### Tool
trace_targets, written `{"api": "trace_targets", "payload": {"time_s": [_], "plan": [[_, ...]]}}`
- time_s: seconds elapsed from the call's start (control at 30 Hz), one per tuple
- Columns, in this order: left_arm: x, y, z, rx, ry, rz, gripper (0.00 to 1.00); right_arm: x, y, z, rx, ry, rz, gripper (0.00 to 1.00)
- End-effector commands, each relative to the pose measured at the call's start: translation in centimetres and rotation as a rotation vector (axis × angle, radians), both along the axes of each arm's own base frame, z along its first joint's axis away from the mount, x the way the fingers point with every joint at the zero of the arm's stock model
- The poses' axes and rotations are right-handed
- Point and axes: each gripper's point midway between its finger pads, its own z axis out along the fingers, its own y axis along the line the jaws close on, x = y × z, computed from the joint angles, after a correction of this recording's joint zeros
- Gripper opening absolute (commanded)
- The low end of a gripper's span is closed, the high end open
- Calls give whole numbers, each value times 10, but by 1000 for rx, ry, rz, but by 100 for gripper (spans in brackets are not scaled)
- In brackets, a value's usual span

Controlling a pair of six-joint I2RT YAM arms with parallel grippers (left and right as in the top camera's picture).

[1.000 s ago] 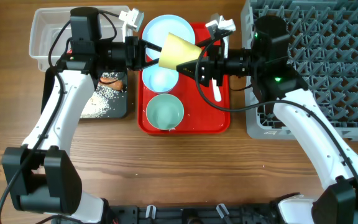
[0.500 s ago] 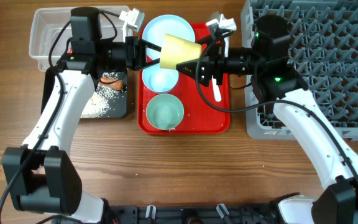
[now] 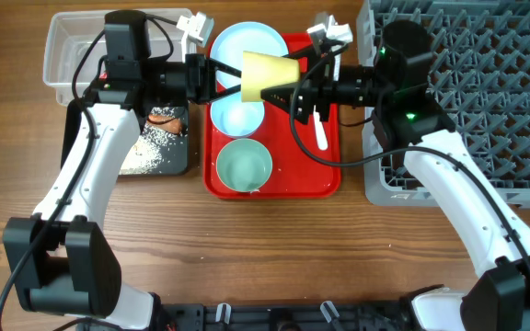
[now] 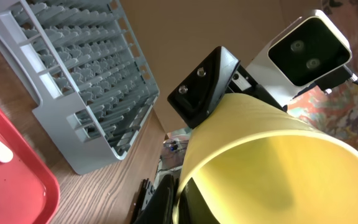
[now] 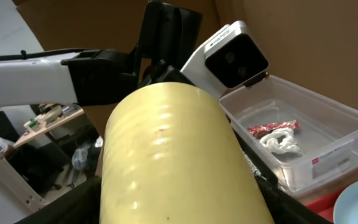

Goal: Sort waste into correct bins and load items into the dishwasher rack
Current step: 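Hold the yellow cup out and grasp it with the right gripper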

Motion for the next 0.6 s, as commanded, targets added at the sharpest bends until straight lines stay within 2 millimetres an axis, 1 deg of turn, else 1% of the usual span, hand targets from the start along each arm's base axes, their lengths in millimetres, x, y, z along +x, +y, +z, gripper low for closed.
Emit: {"api": "trace_targets", "payload": {"time_s": [0.0, 0.07, 0.1, 0.13, 0.17, 0.2, 0.23, 0.3, 0.37, 0.4, 0.43, 0.57], "plan": [[-3, -1, 14, -4, -39, -3, 4, 6, -2, 6, 3, -30, -21, 76], [-3, -1, 14, -4, -39, -4, 4, 7, -2, 6, 2, -29, -27, 74], [-3, -1, 14, -4, -38, -3, 4, 7, -2, 5, 2, -28, -26, 69], [-3, -1, 14, -4, -39, -3, 4, 7, -2, 5, 2, -29, -26, 64], [-3, -1, 14, -4, -39, -3, 4, 7, -2, 5, 2, -28, -26, 50], [-3, -1, 14, -3, -40, -3, 4, 7, -2, 5, 2, -27, -26, 47], [-3, -1, 14, -3, -40, -3, 4, 7, -2, 5, 2, -27, -26, 45], [-3, -1, 14, -3, -40, -3, 4, 7, -2, 5, 2, -26, -26, 45], [-3, -1, 14, -3, -40, -3, 6, 7, -2, 5, 2, -27, -26, 45], [-3, -1, 14, -3, -40, -3, 9, 8, -3, 5, 2, -28, -29, 45], [-3, -1, 14, -3, -40, -3, 13, 10, -6, 5, 1, -27, -36, 44], [-3, -1, 13, -3, -40, -3, 16, 21, -27, 2, 0, 13, -77, 39]]}}
